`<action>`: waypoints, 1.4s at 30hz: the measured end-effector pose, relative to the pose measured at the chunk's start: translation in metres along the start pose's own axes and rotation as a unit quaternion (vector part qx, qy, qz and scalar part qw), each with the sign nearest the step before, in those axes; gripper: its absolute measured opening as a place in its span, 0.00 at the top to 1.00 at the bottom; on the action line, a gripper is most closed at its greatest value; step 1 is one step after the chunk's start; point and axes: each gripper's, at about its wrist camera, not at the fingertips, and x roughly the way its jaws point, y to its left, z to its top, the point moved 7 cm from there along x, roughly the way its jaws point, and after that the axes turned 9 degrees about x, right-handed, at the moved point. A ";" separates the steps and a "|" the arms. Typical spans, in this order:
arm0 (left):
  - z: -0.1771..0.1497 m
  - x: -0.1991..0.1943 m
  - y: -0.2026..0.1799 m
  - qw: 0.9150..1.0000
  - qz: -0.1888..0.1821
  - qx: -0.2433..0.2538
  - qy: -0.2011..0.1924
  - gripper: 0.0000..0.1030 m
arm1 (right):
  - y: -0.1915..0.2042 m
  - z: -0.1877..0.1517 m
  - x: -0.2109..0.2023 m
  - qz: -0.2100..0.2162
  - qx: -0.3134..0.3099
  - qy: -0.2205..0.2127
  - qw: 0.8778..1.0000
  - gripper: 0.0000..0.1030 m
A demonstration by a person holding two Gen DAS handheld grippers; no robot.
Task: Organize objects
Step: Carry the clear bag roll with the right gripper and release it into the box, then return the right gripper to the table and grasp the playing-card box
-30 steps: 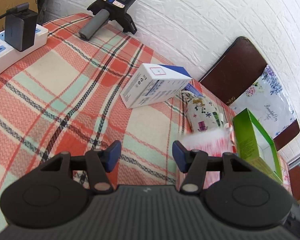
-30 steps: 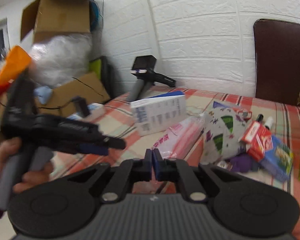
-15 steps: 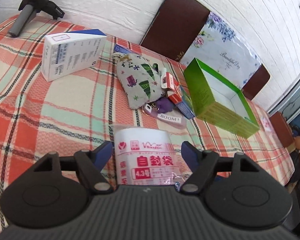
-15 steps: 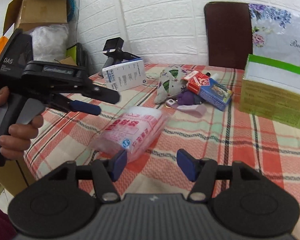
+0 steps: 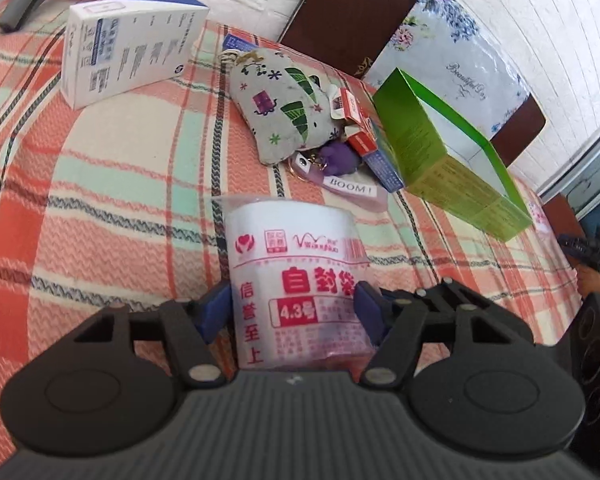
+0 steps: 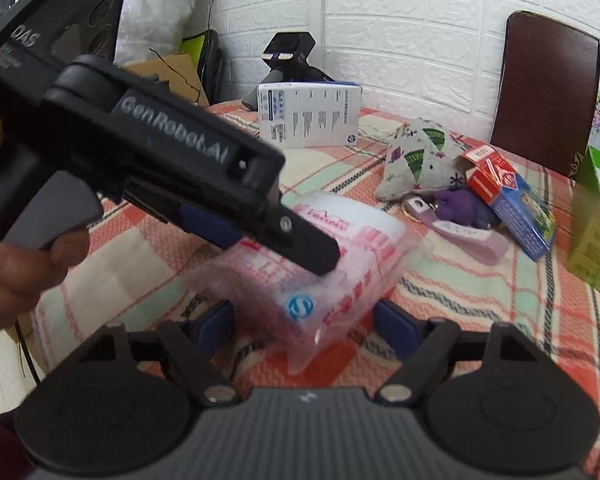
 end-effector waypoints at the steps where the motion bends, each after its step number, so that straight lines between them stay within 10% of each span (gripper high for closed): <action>1: 0.001 -0.001 -0.001 1.000 0.000 0.000 0.000 0.39 | 0.001 0.001 0.000 0.003 0.001 -0.003 1.000 0.29; 6: 0.018 -0.007 -0.021 1.000 0.004 0.019 -0.011 0.41 | -0.005 0.011 -0.017 -0.004 0.012 -0.036 0.999 0.47; 16: 0.119 0.034 -0.135 0.984 -0.052 0.154 -0.071 0.41 | -0.111 0.065 -0.085 -0.126 0.039 -0.164 0.978 0.49; 27: 0.162 0.162 -0.201 0.979 -0.046 0.192 -0.049 0.39 | -0.260 0.068 -0.066 -0.225 0.130 -0.152 0.954 0.39; 42: 0.126 0.112 -0.195 0.976 0.022 0.210 -0.056 0.38 | -0.233 0.033 -0.106 -0.264 0.171 -0.183 0.932 0.34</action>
